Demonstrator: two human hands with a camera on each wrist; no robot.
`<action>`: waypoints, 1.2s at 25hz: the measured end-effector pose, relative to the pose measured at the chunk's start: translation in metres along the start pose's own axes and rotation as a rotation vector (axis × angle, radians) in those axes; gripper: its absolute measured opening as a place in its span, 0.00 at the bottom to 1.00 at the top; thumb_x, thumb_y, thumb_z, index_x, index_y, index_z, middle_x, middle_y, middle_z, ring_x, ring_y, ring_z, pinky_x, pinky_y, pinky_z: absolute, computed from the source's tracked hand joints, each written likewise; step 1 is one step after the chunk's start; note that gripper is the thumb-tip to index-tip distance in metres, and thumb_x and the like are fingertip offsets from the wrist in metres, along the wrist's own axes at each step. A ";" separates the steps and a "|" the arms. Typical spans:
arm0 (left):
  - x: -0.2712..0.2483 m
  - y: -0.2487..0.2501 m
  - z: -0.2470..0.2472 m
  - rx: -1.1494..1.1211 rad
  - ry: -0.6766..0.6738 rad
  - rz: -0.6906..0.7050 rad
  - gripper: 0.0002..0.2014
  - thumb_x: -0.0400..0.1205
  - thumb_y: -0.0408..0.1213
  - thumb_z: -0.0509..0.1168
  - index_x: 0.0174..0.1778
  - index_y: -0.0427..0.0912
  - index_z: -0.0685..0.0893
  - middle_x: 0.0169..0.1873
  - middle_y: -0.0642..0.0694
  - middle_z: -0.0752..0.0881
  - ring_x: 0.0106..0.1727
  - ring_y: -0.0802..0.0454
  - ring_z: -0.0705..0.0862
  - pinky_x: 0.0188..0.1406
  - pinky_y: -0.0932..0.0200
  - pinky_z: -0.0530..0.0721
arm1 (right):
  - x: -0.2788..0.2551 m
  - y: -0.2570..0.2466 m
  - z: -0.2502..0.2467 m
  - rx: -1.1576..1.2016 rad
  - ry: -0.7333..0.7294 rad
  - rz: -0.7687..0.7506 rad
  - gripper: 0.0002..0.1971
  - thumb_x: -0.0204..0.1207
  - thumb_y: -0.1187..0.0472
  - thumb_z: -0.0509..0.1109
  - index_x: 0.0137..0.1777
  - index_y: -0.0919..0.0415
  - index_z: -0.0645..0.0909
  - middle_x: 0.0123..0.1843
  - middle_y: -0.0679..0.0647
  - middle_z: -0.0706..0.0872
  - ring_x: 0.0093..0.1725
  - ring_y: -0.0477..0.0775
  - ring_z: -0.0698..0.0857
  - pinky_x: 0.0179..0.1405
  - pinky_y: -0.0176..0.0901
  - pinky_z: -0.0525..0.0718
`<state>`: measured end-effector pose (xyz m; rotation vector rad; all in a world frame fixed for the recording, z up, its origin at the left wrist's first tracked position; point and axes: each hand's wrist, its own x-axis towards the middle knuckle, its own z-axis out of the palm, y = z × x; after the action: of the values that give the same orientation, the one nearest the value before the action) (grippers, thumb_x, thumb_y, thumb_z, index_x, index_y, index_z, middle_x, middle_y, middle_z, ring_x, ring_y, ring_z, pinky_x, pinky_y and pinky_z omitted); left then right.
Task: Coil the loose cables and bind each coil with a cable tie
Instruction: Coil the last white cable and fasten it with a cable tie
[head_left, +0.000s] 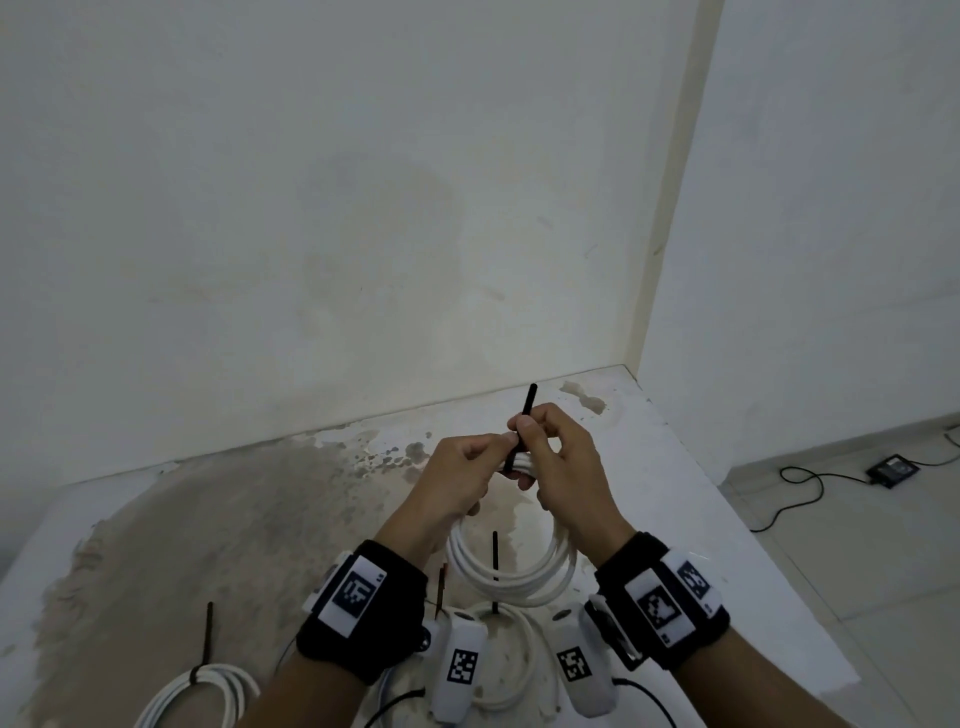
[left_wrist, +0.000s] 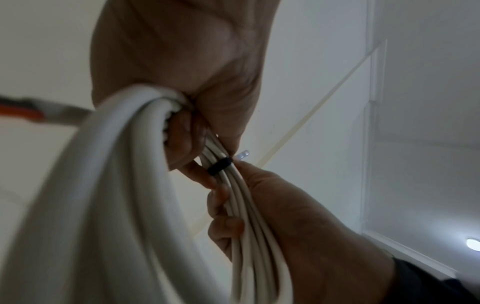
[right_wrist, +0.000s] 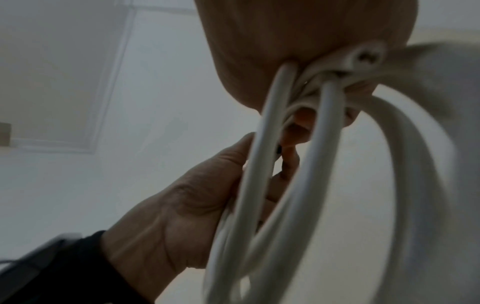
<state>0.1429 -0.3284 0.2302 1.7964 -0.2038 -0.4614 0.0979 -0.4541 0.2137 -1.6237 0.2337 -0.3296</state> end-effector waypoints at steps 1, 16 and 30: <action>-0.001 -0.002 0.000 0.003 -0.017 -0.012 0.16 0.84 0.49 0.65 0.42 0.43 0.92 0.23 0.50 0.75 0.20 0.56 0.63 0.19 0.64 0.63 | 0.000 0.002 -0.002 0.003 0.004 0.012 0.10 0.87 0.57 0.65 0.49 0.62 0.83 0.47 0.61 0.87 0.26 0.47 0.85 0.17 0.33 0.74; -0.010 -0.016 -0.002 0.101 -0.043 -0.020 0.16 0.86 0.52 0.58 0.41 0.50 0.87 0.32 0.50 0.80 0.22 0.60 0.73 0.23 0.63 0.72 | 0.010 0.022 0.003 0.022 0.023 0.123 0.11 0.86 0.59 0.65 0.46 0.64 0.85 0.34 0.56 0.83 0.20 0.53 0.82 0.16 0.39 0.69; -0.010 -0.107 -0.003 0.254 -0.181 -0.222 0.20 0.87 0.53 0.57 0.71 0.48 0.76 0.62 0.46 0.84 0.51 0.51 0.87 0.49 0.59 0.83 | -0.036 0.147 -0.078 -0.376 -0.044 0.243 0.15 0.90 0.55 0.55 0.49 0.57 0.81 0.35 0.49 0.79 0.33 0.49 0.78 0.38 0.45 0.78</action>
<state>0.1237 -0.2926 0.1303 2.0367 -0.1963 -0.7863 0.0435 -0.5268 0.0696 -1.9454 0.4771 -0.0631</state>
